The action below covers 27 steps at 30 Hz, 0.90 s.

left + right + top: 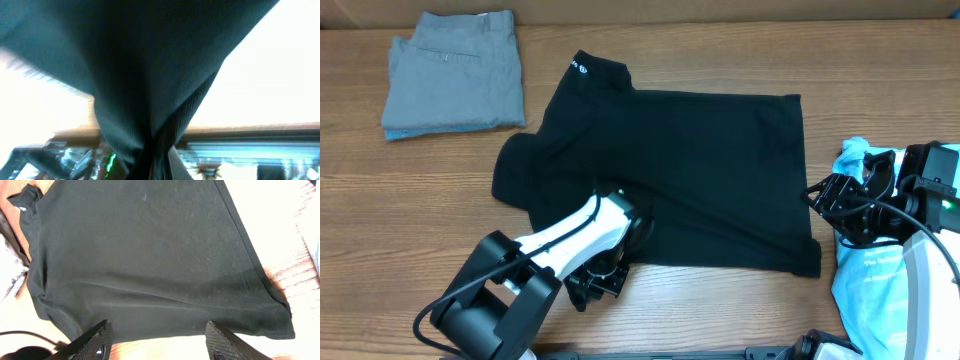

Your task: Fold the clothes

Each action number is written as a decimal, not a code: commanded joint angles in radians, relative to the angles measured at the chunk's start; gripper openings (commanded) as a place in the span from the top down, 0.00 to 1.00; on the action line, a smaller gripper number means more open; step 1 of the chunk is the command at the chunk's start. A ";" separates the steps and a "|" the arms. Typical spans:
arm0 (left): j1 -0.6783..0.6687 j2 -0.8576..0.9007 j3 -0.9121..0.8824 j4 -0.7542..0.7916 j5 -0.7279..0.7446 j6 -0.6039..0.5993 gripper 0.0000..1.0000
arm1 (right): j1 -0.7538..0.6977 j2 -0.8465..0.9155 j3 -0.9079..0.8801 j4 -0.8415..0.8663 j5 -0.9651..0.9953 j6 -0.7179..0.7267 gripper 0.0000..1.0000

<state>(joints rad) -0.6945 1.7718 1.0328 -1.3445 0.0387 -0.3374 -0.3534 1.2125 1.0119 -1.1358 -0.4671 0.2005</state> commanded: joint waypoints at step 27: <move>0.250 -0.003 0.395 0.073 -0.116 0.189 0.67 | -0.002 -0.010 0.028 0.006 -0.005 -0.023 0.37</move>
<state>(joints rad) -0.4366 1.7763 1.4387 -1.2625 -0.2207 -0.1719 -0.3534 1.2125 1.0122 -1.1351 -0.4675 0.1864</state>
